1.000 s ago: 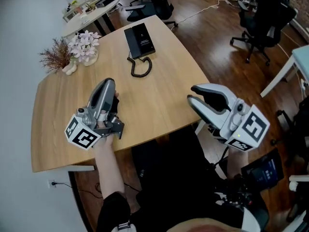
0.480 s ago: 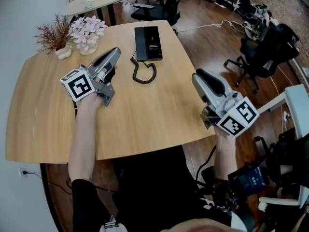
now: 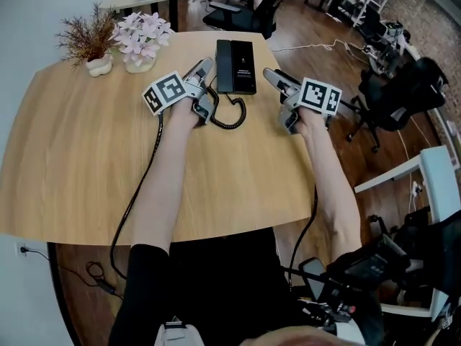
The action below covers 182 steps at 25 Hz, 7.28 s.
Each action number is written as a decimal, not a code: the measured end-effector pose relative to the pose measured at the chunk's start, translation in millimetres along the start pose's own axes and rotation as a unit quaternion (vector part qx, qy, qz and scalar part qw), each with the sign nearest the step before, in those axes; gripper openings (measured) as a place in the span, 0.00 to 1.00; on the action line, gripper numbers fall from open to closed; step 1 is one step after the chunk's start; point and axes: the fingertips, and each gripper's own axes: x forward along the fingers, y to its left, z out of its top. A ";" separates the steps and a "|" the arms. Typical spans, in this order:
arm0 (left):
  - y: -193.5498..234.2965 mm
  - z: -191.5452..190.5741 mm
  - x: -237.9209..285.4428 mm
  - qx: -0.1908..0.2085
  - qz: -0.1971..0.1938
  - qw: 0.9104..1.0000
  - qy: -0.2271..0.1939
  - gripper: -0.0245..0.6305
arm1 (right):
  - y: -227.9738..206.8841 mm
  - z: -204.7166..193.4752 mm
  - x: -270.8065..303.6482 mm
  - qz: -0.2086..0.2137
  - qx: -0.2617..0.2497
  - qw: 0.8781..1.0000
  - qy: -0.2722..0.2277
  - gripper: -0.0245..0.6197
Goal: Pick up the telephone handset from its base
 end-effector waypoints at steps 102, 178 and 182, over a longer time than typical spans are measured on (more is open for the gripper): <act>-2.6 -3.1 24.2 0.099 0.002 0.989 0.108 0.18 | 32.0 21.4 5.6 -0.067 -0.375 0.919 -0.096 0.26; -356.2 7.6 -207.8 -0.050 -0.383 0.919 -0.074 0.16 | 274.1 7.4 -268.3 0.110 -0.359 0.879 -0.292 0.04; -369.6 7.1 -220.8 -0.030 -0.398 0.914 -0.080 0.16 | 275.3 -3.8 -278.2 0.119 -0.354 0.880 -0.293 0.04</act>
